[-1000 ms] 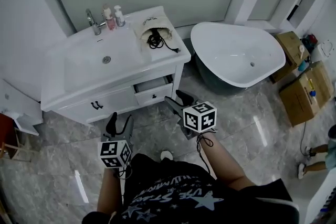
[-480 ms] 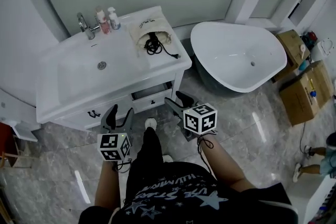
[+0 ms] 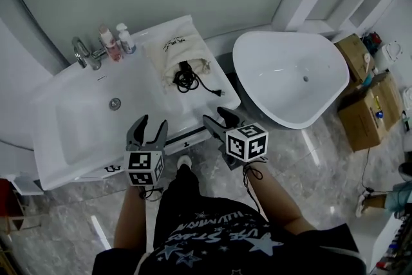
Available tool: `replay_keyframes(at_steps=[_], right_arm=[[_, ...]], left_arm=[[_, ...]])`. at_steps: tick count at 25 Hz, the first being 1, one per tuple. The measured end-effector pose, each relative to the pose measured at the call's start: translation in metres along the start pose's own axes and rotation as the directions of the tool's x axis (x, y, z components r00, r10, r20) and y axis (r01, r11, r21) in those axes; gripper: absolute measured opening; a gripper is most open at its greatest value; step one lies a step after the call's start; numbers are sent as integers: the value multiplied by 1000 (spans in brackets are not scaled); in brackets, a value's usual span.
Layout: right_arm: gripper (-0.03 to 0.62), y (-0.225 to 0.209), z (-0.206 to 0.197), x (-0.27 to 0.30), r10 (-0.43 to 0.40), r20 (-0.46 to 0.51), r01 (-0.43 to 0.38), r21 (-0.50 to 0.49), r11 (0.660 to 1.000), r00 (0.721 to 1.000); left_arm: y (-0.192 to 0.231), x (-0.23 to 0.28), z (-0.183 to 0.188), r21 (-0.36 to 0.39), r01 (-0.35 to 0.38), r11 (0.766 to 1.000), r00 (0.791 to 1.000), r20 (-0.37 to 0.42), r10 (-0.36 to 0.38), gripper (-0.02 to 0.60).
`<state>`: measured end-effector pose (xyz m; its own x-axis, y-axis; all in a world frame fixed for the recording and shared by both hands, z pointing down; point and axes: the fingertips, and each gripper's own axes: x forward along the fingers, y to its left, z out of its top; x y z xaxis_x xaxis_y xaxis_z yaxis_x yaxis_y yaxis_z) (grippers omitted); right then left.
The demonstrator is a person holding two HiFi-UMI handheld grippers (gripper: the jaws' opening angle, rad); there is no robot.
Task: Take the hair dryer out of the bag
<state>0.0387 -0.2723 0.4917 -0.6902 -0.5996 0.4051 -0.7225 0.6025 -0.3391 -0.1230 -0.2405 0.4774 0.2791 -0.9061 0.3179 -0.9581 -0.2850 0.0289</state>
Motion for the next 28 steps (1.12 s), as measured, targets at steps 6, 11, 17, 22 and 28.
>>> replay_keyframes(at_steps=[6, 11, 17, 22, 28], right_arm=[[235, -24, 34, 64, -35, -33, 35, 10, 999, 999], [235, -36, 51, 110, -59, -73, 60, 9, 998, 996], [235, -54, 62, 149, -100, -133, 103, 15, 995, 986], [235, -68, 58, 174, -112, -211, 117, 11, 993, 971], [244, -84, 58, 206, -117, -285, 129, 22, 991, 951]], left_arm=[[35, 86, 8, 49, 62, 997, 996, -63, -58, 249], [49, 148, 7, 109, 106, 988, 989, -118, -93, 249], [48, 195, -12, 142, 194, 971, 964, -213, -161, 249], [54, 207, -10, 173, 214, 961, 962, -210, -176, 124], [52, 211, 3, 165, 237, 957, 962, -174, -208, 67]])
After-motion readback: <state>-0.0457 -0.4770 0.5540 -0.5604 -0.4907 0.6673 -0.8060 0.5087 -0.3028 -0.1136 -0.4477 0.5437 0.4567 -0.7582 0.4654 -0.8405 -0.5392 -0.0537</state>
